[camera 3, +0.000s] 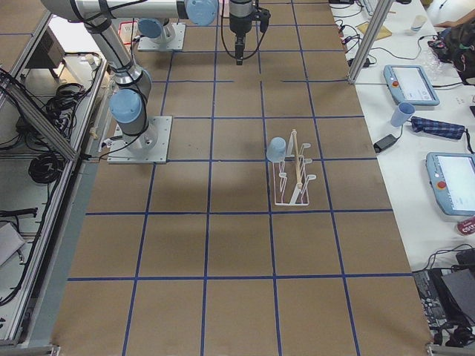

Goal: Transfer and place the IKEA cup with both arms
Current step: 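Move the right gripper toward the light blue cup on the wire rack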

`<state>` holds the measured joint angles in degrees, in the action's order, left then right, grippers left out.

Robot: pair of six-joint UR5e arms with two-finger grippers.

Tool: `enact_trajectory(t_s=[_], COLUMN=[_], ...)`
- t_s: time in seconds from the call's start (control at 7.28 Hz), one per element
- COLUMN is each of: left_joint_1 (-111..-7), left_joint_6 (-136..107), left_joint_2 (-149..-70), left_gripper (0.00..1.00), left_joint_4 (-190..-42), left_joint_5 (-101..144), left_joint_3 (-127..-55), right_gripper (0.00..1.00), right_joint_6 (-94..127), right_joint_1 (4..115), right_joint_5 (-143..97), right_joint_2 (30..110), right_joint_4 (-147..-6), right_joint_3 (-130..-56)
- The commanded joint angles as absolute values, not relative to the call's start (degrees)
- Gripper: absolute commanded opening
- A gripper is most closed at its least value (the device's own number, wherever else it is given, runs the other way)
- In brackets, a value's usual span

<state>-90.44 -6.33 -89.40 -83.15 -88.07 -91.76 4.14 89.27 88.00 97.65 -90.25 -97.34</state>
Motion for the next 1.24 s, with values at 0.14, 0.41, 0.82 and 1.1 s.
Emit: enact_trajectory(t_s=[0.14, 0.41, 0.82, 1.1], left_joint_1=[-90.44, -90.44, -90.44, -90.44], left_joint_6=[-6.33, -6.33, -6.68, -6.68], left_joint_2=[-89.39, -89.38, -89.3, -89.21], left_gripper=[1.0, 1.0, 1.0, 1.0], left_joint_4=[-83.14, -83.93, -84.02, -84.02], left_joint_5=[-88.07, -88.15, -88.15, -88.15], left_joint_3=[-91.67, -91.32, -91.23, -91.58], right_gripper=[1.0, 1.0, 1.0, 1.0], right_joint_6=[4.31, 3.52, 3.52, -0.93], right_joint_1=[89.3, 88.77, 88.15, 85.54], right_joint_5=[87.98, 87.71, 87.62, 87.63], right_joint_2=[97.56, 97.21, 97.12, 96.16], right_joint_4=[-90.26, -90.35, -91.23, -91.14], right_joint_3=[-97.38, -97.38, -97.12, -96.86])
